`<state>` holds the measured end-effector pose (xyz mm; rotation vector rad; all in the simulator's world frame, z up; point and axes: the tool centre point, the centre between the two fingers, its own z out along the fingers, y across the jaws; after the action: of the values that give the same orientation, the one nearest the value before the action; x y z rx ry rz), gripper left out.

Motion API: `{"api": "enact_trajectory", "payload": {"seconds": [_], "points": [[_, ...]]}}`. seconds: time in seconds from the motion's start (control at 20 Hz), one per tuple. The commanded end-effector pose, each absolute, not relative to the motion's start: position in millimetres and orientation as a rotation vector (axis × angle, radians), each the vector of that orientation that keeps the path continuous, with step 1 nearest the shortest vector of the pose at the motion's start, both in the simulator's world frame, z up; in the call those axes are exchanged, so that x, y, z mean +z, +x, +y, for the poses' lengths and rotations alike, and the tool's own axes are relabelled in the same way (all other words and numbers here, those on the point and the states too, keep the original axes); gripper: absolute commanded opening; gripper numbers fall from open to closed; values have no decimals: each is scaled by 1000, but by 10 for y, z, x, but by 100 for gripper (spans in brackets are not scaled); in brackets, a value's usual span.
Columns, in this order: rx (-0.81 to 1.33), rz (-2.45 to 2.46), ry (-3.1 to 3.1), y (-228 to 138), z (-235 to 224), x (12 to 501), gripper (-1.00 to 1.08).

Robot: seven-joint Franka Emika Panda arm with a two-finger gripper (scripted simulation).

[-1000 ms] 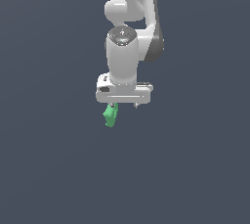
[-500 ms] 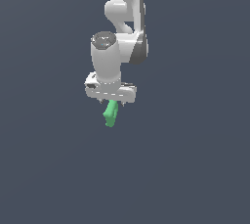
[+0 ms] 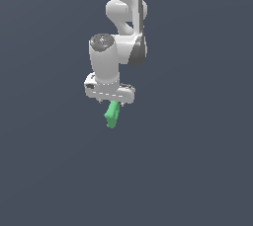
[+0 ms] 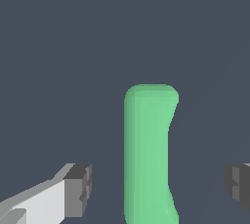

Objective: Pick up the object and move it to a goal position.

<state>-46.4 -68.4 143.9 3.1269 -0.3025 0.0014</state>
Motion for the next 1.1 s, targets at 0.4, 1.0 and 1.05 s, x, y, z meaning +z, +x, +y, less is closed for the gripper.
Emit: {"api": "enact_trajectory", "payload": {"seconds": [0.4,1.0,1.05], "points": [[0,-308,3126,-487,-693,1028,100],[0,-308,3126,-479,-692,957,-100],[0,-308,3126,-479,-692,957,-100]]}}
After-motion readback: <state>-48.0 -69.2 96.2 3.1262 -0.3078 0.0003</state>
